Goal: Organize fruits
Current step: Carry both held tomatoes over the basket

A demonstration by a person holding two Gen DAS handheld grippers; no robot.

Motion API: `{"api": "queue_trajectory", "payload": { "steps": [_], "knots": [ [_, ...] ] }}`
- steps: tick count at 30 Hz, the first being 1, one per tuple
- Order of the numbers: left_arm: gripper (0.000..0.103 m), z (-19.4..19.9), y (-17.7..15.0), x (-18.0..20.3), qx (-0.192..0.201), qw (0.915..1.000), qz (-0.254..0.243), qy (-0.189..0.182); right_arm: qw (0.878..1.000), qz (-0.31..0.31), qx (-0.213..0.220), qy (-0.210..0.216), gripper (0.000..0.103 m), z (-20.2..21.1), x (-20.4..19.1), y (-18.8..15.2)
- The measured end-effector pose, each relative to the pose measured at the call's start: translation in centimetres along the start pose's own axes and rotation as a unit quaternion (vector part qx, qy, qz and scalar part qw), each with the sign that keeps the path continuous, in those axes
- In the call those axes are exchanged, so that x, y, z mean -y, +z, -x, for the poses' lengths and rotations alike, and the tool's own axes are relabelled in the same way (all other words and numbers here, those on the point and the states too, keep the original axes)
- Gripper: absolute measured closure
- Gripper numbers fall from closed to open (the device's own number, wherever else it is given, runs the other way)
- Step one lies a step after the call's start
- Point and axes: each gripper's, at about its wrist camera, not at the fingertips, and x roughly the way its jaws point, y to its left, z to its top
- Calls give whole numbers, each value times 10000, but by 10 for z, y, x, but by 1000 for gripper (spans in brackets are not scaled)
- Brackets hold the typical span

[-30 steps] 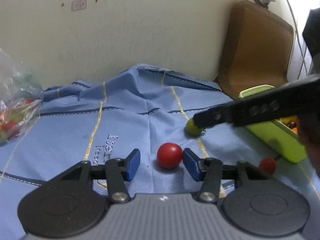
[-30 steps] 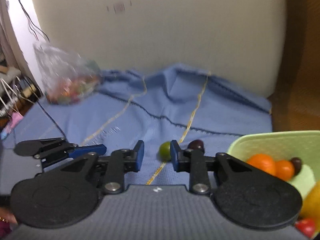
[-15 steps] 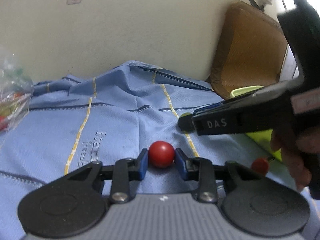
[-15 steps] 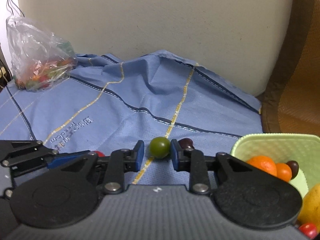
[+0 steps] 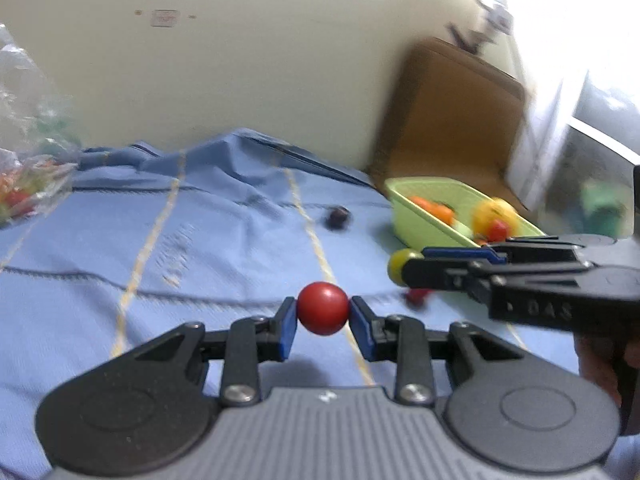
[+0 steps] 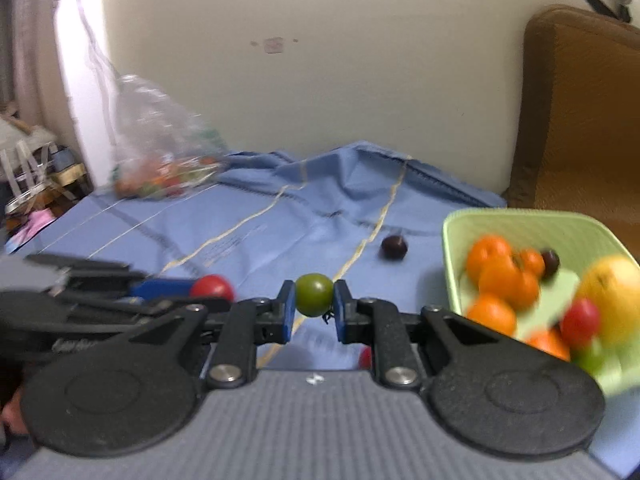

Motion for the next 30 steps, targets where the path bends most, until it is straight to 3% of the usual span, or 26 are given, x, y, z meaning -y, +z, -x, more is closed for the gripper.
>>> {"api": "queue_trajectory", "payload": {
  "steps": [4, 7, 11, 21, 26, 30],
  "knots": [
    [74, 7, -14, 32, -117, 9990, -265, -346, 9998, 180, 77, -105, 81, 36, -5, -31],
    [74, 7, -17, 55, -165, 9973, -484, -519, 9980, 373, 231, -450, 81, 59, -4, -51],
    [74, -2, -15, 82, -207, 9948, -719, -685, 9969, 181, 421, -632, 81, 83, 8, -66],
    [73, -23, -32, 122, -581, 9904, -1062, -662, 9953, -40, 401, -886, 80, 99, 29, -98],
    [73, -24, -20, 121, -569, 9911, -1003, -672, 9960, -75, 429, -786, 80, 100, 34, -102],
    [73, -25, 2, 119, -359, 9929, -931, -650, 9935, -127, 789, -812, 80, 105, 42, -94]
  ]
}}
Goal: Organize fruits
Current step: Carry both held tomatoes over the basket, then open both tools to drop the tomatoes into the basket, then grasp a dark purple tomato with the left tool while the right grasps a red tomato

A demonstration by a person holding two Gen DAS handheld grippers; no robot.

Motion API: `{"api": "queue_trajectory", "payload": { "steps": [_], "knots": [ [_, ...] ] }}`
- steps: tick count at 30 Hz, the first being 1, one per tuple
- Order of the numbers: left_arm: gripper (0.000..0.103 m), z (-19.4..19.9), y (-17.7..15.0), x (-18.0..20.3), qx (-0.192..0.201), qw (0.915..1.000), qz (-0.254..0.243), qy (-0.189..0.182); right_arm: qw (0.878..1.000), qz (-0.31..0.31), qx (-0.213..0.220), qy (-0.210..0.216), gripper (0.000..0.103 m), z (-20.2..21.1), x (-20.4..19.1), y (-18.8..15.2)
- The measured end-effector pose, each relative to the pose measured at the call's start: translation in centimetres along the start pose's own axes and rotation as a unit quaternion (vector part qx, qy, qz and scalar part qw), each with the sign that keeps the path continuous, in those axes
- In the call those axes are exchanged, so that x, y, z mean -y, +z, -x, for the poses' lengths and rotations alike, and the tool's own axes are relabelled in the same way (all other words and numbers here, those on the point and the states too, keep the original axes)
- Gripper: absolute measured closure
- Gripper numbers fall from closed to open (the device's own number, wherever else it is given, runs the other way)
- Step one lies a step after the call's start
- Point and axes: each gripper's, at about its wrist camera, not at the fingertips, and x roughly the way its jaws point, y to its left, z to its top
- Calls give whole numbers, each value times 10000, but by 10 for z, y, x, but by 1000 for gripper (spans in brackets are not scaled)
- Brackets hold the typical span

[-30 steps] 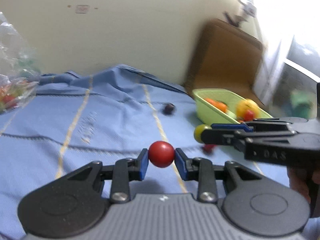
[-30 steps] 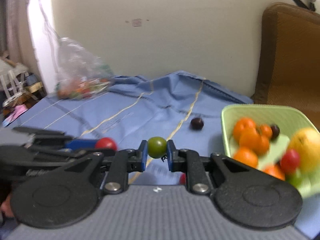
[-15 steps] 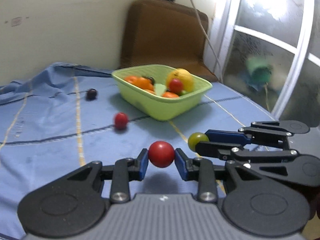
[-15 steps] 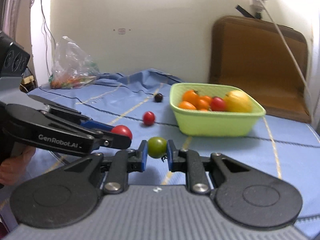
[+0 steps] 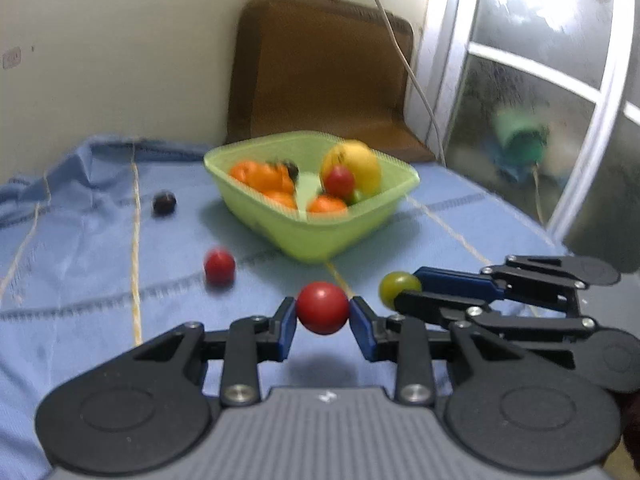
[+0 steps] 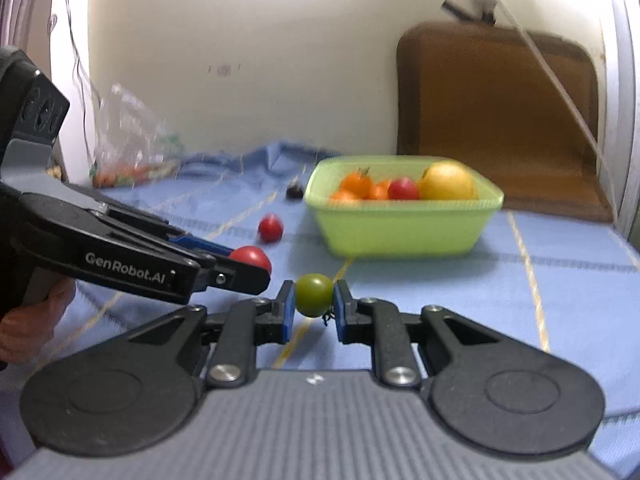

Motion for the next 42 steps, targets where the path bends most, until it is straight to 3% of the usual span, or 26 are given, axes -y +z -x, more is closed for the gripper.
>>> {"api": "queue_trajectory", "payload": {
  "steps": [7, 14, 15, 17, 21, 27, 31, 33, 36, 39, 42],
  "knots": [
    [73, -22, 53, -15, 334, 9990, 276, 136, 9973, -166, 664, -270, 80, -19, 23, 33],
    [72, -62, 73, -20, 175, 9993, 245, 242, 9969, -190, 616, -450, 77, -49, 37, 38],
    [71, -67, 73, -21, 124, 9994, 265, 208, 9969, -224, 584, -468, 77, -53, 38, 38],
    [57, -70, 73, -24, 130, 9993, 315, 129, 9965, -275, 590, -520, 75, -53, 42, 35],
    [55, -60, 74, -27, 313, 9988, 328, 173, 9934, -486, 850, -603, 62, -46, 51, 36],
    [55, -18, 72, -67, 745, 9922, 848, 527, 9881, -686, 1210, -656, 62, -30, 52, 36],
    [55, -3, 65, -103, 724, 9860, 1121, 997, 9885, -690, 1332, -207, 62, -20, 34, 41],
    [55, -2, 60, -122, 584, 9817, 1354, 1201, 9910, -549, 1186, 275, 62, -20, 13, 41],
    [55, -11, 56, -144, 405, 9784, 1638, 1195, 9941, -139, 592, 899, 63, -36, -23, 36],
    [55, -27, 56, -146, 250, 9817, 1484, 1169, 9967, 376, 83, 713, 64, -61, -50, 29],
    [52, -51, 67, -132, 94, 9903, 717, 1186, 9975, 447, -352, 420, 63, -85, -54, 30]
  ]
}}
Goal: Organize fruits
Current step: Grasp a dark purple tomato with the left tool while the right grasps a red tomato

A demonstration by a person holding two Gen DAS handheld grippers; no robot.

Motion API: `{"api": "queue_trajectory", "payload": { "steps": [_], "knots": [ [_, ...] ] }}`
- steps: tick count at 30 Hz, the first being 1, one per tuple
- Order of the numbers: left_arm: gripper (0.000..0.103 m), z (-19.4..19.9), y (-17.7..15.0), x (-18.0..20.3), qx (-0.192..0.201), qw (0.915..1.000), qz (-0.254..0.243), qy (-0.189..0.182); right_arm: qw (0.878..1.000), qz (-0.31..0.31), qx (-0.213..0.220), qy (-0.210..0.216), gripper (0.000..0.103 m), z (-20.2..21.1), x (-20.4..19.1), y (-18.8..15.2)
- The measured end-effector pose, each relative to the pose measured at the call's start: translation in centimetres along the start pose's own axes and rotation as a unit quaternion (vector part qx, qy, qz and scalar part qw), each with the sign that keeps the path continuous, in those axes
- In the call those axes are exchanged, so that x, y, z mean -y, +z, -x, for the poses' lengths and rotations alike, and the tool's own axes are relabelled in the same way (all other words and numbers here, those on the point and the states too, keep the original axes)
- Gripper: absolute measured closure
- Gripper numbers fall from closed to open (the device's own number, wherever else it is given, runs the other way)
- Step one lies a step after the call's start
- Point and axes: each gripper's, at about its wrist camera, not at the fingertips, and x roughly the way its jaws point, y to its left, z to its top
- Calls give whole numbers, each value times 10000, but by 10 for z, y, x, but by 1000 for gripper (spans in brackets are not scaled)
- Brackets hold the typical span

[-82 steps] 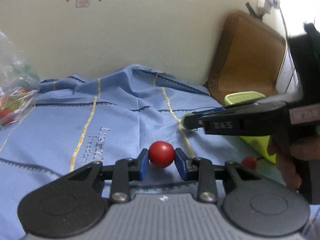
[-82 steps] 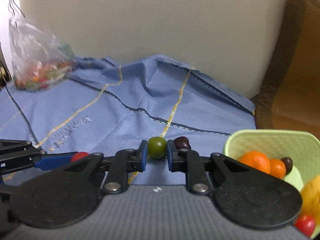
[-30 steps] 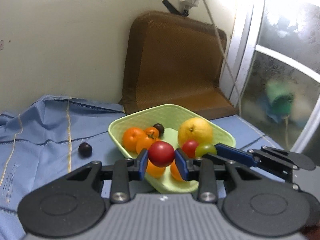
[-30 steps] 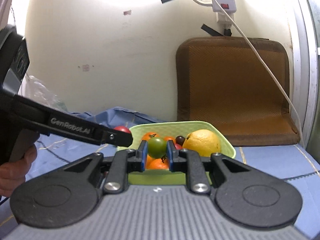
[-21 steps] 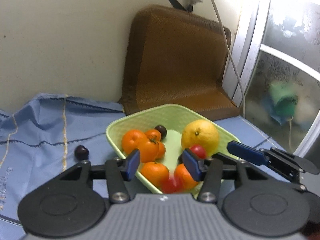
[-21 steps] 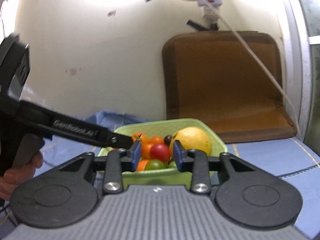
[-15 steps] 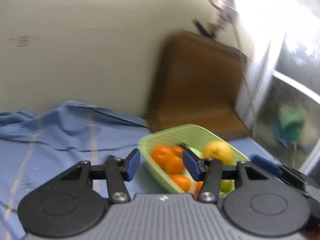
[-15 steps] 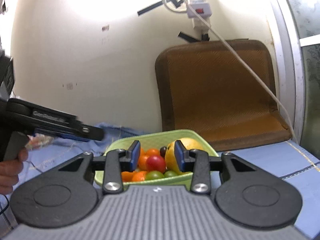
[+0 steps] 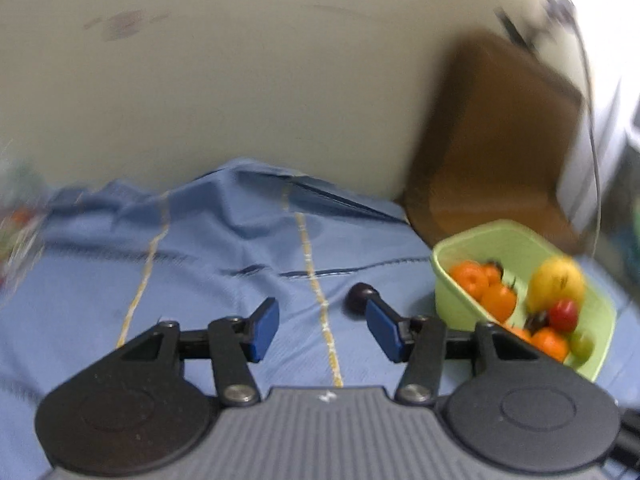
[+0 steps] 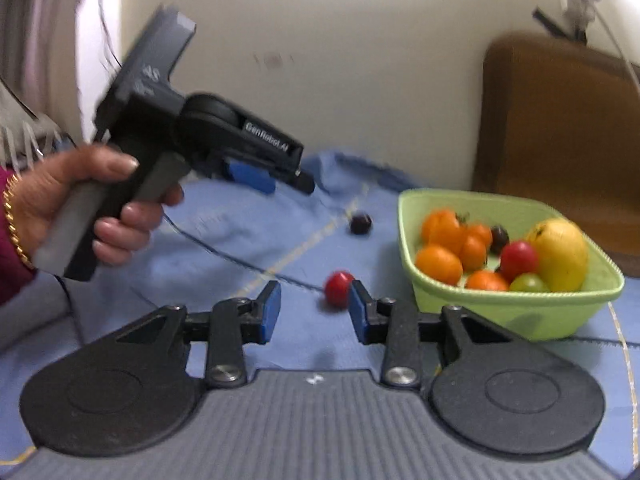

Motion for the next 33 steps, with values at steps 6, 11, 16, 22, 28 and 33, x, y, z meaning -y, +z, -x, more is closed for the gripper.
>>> {"api": "queue_trajectory", "payload": {
  "steps": [6, 11, 16, 22, 28, 33],
  "knots": [
    [53, -38, 7, 19, 24, 9931, -1125, -343, 9990, 53, -352, -257, 66, -25, -1, 6],
    [64, -61, 5, 13, -129, 9898, -1305, -564, 9978, 174, -521, -374, 64, -38, -10, 9],
    [77, -61, -7, 18, 52, 9859, -1520, -704, 9970, -283, -648, -329, 65, -41, 0, 10],
    [77, -41, -12, 13, -29, 9909, -1156, -693, 9973, -409, -545, -257, 79, -35, 4, 9],
    [77, 17, -48, 14, -79, 9909, -1112, -755, 9979, -450, -467, 2, 79, -4, 1, -3],
    [77, 60, -82, 31, -104, 9928, -895, -795, 9967, -710, -384, 42, 79, 31, 4, -22]
  ]
}}
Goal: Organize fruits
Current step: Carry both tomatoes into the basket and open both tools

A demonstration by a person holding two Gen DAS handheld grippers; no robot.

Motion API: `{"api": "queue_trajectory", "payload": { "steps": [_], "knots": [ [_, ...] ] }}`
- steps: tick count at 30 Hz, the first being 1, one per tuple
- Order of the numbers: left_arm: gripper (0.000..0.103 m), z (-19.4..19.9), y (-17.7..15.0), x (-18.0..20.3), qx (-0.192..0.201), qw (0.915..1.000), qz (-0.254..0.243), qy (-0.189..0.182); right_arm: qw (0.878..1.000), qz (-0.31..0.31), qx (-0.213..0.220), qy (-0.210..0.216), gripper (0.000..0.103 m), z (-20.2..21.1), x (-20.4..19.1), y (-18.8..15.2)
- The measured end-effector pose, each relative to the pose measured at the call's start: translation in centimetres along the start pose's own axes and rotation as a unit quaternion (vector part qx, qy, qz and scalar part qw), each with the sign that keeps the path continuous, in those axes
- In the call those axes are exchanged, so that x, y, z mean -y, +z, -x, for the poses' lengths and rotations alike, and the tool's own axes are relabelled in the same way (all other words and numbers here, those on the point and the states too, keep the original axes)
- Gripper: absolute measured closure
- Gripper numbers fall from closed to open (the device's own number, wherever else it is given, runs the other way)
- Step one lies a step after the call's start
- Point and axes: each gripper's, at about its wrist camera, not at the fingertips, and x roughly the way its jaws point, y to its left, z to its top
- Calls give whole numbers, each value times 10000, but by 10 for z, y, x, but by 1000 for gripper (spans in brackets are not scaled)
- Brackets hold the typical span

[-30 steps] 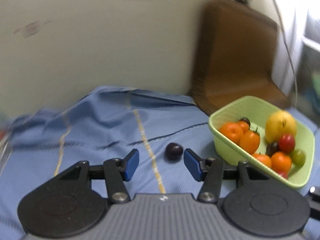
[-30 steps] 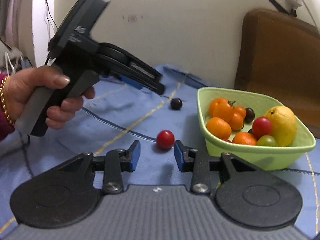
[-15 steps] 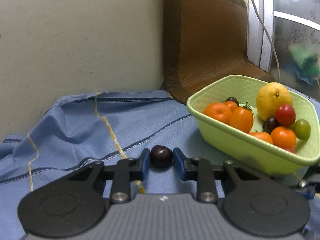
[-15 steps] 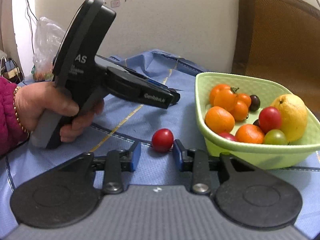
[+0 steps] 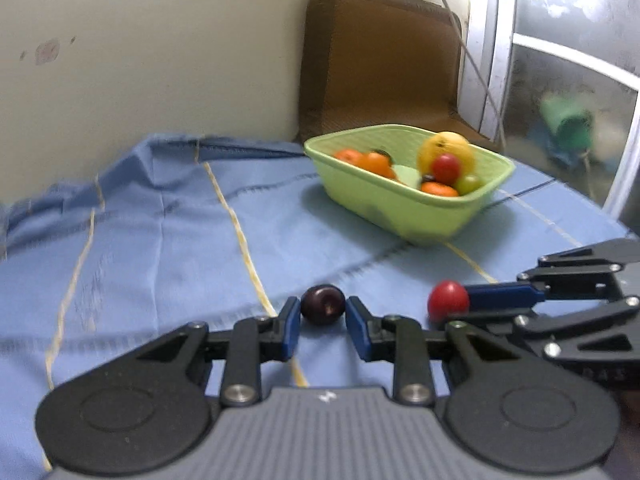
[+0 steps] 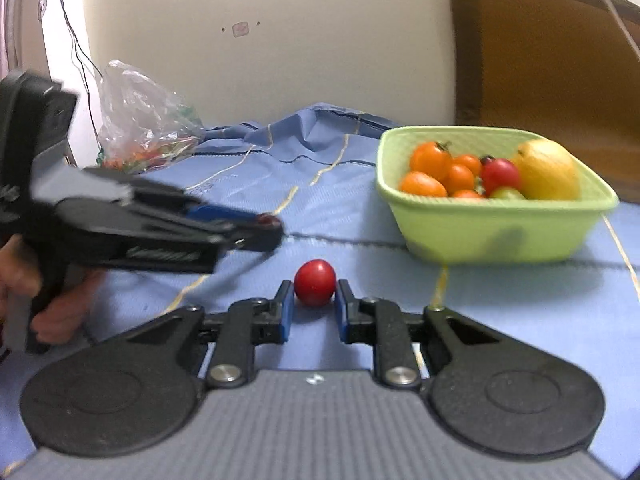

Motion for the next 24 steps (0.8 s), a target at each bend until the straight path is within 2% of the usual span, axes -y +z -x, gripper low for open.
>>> {"api": "queue_trajectory", "payload": {
  "steps": [4, 9, 19, 24],
  "knots": [
    [77, 19, -10, 17, 54, 9986, 421, -300, 9999, 35, 155, -43, 79, 21, -1, -12],
    [77, 30, -14, 47, 244, 9987, 271, -354, 9994, 158, 279, -107, 79, 35, -3, -22],
    [76, 27, -30, 73, 35, 9999, 91, -70, 9995, -41, 198, -263, 77, 43, 3, -38],
    [65, 28, -31, 72, 45, 9999, 77, 49, 9991, -10, 215, -352, 77, 43, 1, -40]
  ]
}}
